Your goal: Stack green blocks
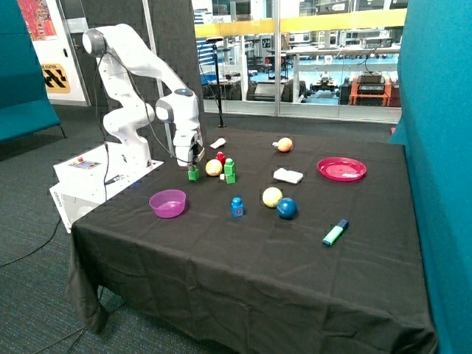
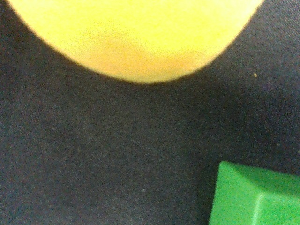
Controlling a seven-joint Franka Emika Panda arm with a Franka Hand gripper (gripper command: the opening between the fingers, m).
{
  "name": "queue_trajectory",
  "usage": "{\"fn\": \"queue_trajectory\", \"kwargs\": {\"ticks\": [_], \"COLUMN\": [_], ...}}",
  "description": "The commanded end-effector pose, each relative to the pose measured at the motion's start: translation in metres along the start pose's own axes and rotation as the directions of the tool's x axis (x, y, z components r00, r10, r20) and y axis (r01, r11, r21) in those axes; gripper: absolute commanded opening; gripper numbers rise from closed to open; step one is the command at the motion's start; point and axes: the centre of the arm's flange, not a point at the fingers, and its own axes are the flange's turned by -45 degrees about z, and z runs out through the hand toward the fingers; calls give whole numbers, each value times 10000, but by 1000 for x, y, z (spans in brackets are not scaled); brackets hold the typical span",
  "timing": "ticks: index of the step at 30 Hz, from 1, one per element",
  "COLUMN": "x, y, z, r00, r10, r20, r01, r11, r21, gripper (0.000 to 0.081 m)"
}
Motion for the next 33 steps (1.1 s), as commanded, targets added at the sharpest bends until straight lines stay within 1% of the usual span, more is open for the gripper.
{"fn": "queue_trajectory", "kwargs": {"ticks": [1,3,8,9,16,19,20,22,23,26,33], "x": [0,-1,-1,-2,-2,-1,-1,0,0,2,5], "y": [1,2,4,4,5,5,5,5,5,5,6], "z": [0,0,0,0,1,2,2,2,2,2,1], "r00": [10000,10000,9999,9999,9999,9999,9999,9998,9998,9998,9998], "r10": [72,81,123,127,158,161,160,181,189,198,216], "r20": [-5,-5,-5,-5,-5,-5,-5,-5,-5,-5,-5], "r01": [-72,-81,-123,-127,-158,-161,-160,-181,-189,-198,-216], "r11": [10000,10000,9999,9999,9999,9999,9999,9998,9998,9998,9998], "r21": [3,3,3,3,3,3,3,3,3,3,3], "gripper": [290,289,238,193,193,147,122,36,18,2,0]}}
